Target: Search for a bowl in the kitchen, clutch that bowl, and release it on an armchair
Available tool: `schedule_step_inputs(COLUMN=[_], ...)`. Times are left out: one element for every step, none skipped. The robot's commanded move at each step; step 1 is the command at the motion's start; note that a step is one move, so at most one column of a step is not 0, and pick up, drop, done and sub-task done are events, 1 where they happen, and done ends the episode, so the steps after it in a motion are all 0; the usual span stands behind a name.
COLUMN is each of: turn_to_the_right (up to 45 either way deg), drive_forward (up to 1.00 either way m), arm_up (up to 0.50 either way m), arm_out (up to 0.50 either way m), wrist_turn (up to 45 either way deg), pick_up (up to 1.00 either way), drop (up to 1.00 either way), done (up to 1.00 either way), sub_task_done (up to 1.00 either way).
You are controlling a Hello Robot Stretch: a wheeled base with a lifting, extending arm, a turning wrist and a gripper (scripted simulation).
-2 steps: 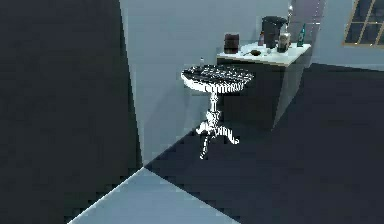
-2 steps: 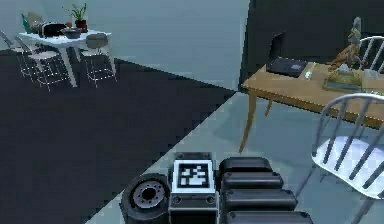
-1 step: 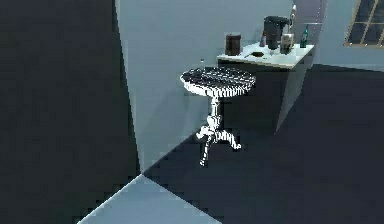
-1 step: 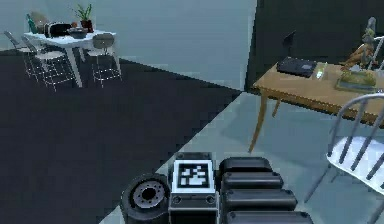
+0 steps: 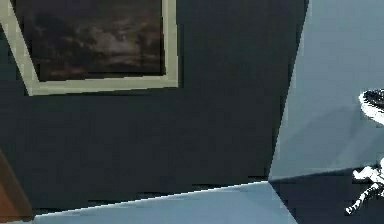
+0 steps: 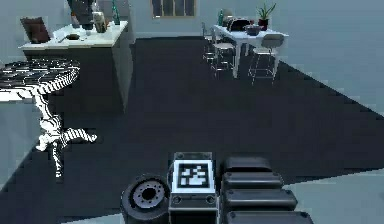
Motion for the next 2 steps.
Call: schedule_step_inputs(turn_to_the_right=[-39.0,0.0], drive_forward=[0.00,0.35], arm_up=[0.00,0.00], arm_out=[0.00,0.00], wrist_turn=[0.0,0.0], pick_up=[0.00,0.00], drop=[0.00,0.00], done=[0.00,0.00], sub_task_done=[0.00,0.00])
